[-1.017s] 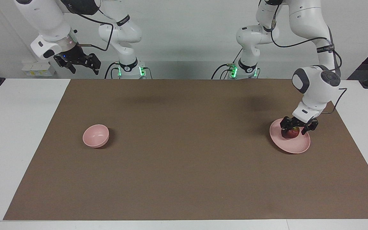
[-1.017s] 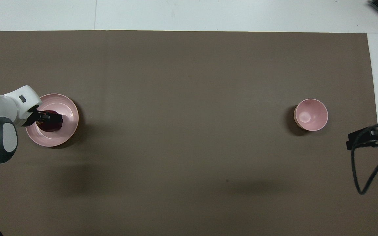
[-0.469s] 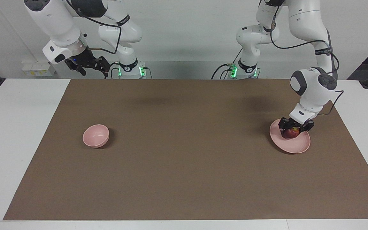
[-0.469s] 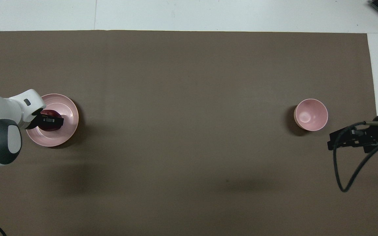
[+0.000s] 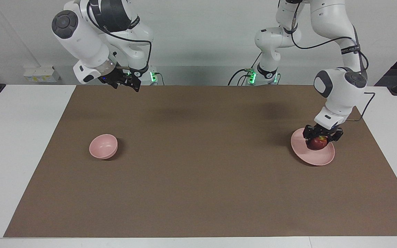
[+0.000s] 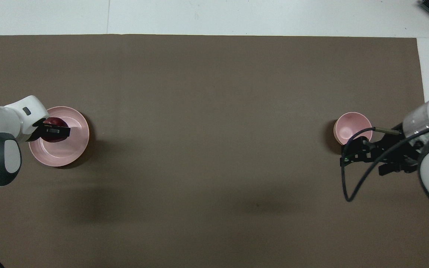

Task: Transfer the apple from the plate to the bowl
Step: 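Lift the apple with the left gripper while the right gripper reaches toward it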

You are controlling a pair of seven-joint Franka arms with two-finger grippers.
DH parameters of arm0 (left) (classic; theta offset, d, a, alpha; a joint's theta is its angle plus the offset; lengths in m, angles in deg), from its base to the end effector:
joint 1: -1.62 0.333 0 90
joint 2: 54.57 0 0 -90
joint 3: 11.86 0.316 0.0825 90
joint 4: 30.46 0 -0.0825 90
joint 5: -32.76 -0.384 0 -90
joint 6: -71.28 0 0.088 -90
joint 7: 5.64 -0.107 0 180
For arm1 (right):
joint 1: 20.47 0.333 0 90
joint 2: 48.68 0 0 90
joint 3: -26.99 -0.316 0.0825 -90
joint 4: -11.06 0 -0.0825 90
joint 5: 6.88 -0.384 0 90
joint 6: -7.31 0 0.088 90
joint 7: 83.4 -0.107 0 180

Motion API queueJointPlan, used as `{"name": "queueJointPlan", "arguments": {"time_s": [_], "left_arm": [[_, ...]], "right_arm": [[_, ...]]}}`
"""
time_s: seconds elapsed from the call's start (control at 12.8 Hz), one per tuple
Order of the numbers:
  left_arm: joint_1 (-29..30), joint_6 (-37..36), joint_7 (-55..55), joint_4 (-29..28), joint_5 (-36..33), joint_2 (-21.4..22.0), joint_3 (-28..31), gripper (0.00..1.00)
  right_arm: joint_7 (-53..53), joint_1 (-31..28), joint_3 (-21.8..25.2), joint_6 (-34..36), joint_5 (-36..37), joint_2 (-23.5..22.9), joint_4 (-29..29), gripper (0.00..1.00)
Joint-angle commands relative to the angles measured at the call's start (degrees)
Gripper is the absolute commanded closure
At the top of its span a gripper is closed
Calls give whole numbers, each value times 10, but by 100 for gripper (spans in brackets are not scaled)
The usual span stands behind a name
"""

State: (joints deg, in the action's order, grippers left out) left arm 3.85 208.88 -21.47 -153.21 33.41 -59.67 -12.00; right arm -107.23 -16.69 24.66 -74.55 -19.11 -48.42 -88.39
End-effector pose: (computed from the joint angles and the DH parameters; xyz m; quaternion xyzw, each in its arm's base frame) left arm 0.5686 0.0207 0.3794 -0.9897 0.1153 -0.0846 0.0090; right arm 0.5202 0.0809 0.5438 -0.9711 0.1524 0.1722 0.0641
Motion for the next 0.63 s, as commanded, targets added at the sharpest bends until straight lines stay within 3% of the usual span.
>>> {"name": "queueJointPlan", "arguments": {"time_s": [0.0,0.39,0.55], "left_arm": [[-38,-49,13,-7,26,46,4,98],[-124,-79,82,9,146,53,3,100],[-166,-78,128,14,173,51,2,100]], "right_arm": [[-91,18,0,-19,-56,-28,-5,0],[-248,63,0,-113,-165,-34,-88,0],[-256,60,0,-134,-270,-43,-120,0]]}}
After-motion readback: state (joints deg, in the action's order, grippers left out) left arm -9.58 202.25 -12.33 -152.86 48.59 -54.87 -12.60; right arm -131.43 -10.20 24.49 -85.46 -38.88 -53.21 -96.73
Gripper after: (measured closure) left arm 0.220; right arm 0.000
